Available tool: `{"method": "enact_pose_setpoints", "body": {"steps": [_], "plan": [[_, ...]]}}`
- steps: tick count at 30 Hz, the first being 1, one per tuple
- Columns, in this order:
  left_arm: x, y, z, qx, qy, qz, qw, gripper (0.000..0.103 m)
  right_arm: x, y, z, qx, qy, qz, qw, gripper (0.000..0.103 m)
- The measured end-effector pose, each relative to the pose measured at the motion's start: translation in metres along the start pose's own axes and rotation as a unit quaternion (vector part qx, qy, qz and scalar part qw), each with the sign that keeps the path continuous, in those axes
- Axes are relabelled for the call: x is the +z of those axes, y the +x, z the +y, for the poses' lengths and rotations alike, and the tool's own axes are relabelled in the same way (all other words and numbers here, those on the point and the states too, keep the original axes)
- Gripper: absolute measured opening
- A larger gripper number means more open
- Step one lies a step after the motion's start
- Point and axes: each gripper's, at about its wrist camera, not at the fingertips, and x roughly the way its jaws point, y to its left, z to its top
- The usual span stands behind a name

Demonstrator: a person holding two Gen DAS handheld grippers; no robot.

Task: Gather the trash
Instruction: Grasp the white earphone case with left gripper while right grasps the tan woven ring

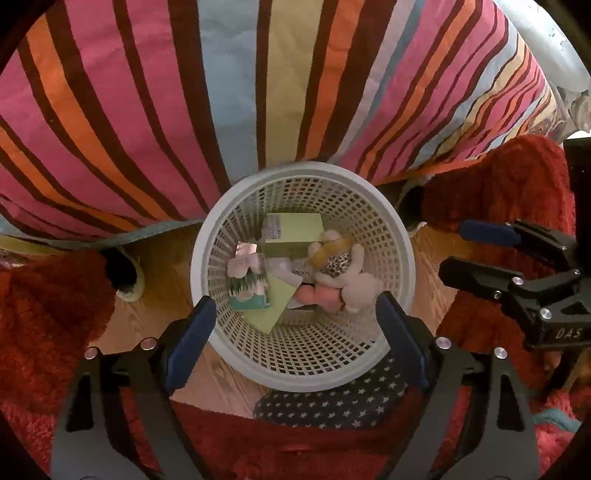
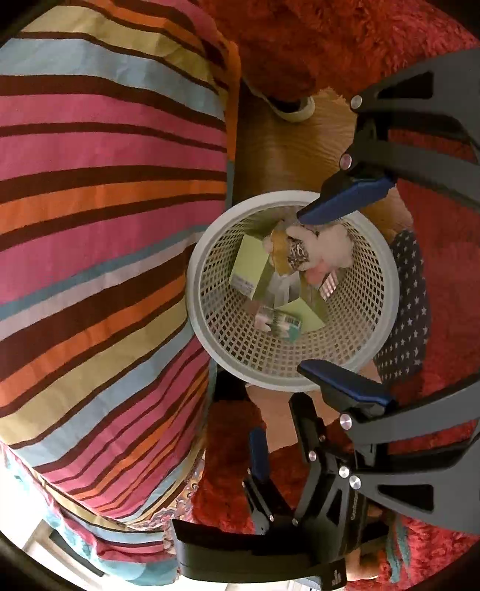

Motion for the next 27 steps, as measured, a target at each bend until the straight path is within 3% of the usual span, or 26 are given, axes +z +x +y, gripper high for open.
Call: {"method": "enact_pose_setpoints", "body": {"steps": [6,9,12,14,16,18,22,24,27], "plan": [[0.003,-0.013,0.000,0.012,-0.003,-0.025,0.9996,0.086,-0.002,-0.009,0.004,-0.009,-0.018,-0.023,1.000,0.071],[0.007,-0.030,-0.003,0.021,0.003,-0.044,0.9988,0.086,0.000,-0.026,0.015,-0.010,-0.043,-0.062,0.997,0.071],[0.016,-0.057,-0.005,-0.004,0.011,-0.060,0.9981,0.086,0.011,-0.058,0.025,0.004,-0.067,-0.114,0.991,0.071],[0.030,-0.089,-0.004,-0.019,0.024,-0.094,0.9952,0.086,0.028,-0.089,0.030,0.009,-0.087,-0.165,0.982,0.071],[0.049,-0.121,-0.001,-0.011,0.038,-0.137,0.9898,0.086,0.054,-0.120,0.034,-0.015,-0.109,-0.223,0.968,0.072],[0.080,-0.159,0.009,-0.005,0.054,-0.195,0.9793,0.086,0.084,-0.140,0.034,-0.032,-0.123,-0.267,0.955,0.079],[0.153,-0.203,0.040,0.032,0.058,-0.279,0.9579,0.086,0.158,-0.158,0.027,-0.075,-0.136,-0.335,0.929,0.080],[0.196,-0.212,0.055,0.058,0.073,-0.306,0.9475,0.086,0.193,-0.157,0.023,-0.081,-0.134,-0.343,0.926,0.080],[0.267,-0.207,0.076,0.097,0.099,-0.305,0.9421,0.086,0.258,-0.141,0.010,-0.083,-0.130,-0.330,0.931,0.080]]}}
